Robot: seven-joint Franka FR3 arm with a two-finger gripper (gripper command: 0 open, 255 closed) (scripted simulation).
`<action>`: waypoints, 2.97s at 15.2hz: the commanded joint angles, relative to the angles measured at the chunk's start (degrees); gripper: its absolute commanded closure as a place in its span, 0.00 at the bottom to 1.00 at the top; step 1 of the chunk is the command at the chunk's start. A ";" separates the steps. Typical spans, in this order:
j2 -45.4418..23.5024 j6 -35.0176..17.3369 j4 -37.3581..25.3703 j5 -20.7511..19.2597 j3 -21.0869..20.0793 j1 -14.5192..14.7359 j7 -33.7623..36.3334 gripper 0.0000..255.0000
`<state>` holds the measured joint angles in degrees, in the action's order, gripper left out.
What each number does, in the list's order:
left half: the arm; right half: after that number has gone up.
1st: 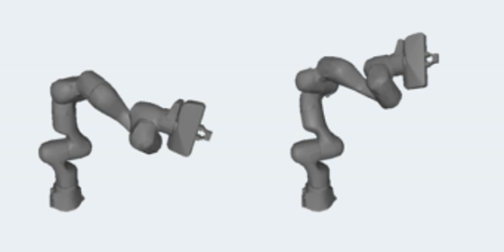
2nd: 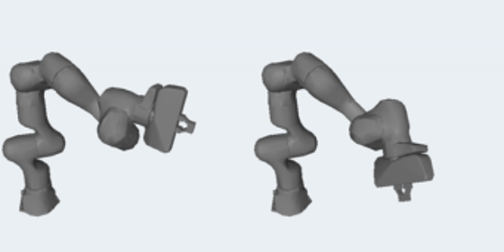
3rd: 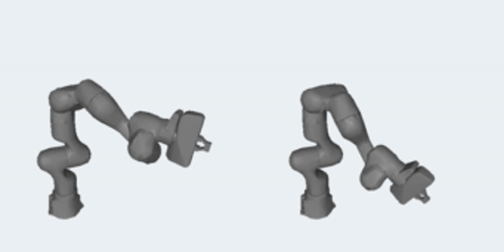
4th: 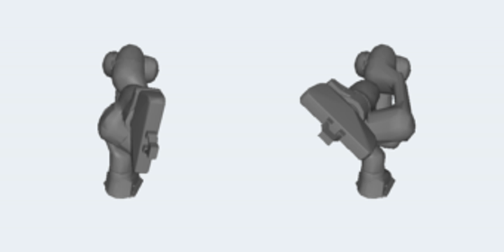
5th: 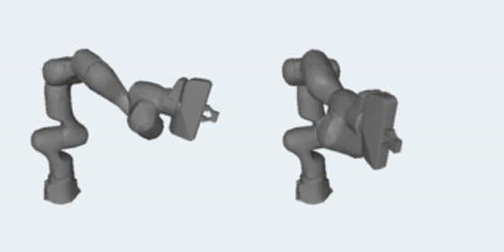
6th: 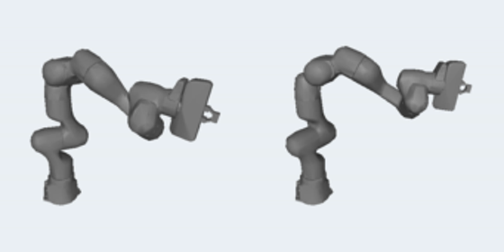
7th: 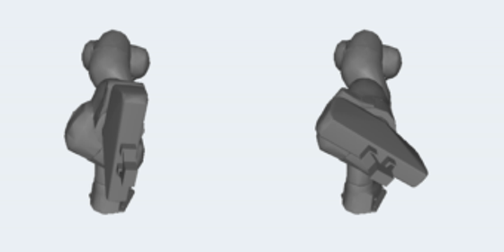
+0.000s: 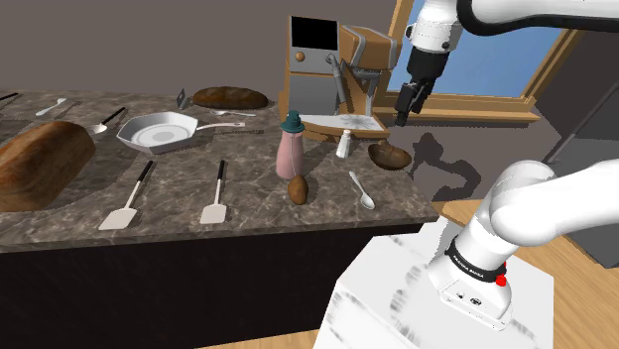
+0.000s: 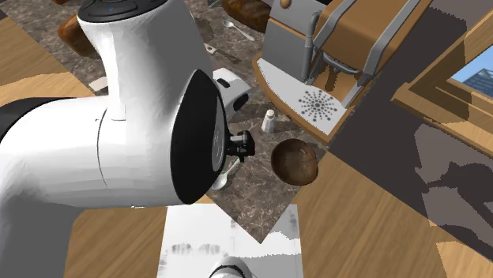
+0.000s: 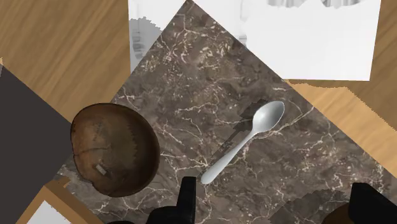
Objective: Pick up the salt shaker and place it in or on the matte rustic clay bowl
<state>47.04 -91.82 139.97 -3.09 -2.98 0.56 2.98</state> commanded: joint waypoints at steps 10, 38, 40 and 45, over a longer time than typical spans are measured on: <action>-15.42 -14.56 -1.68 -1.67 9.00 -1.45 -10.13 0.00; -50.92 -33.85 -16.06 10.22 18.87 -1.62 -31.17 0.00; -50.91 -33.84 -16.06 10.22 18.87 -1.62 -31.17 0.00; -50.90 -33.83 -16.06 10.22 18.87 -1.62 -31.16 1.00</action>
<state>-3.86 -125.66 123.89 7.13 15.89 -1.06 -28.19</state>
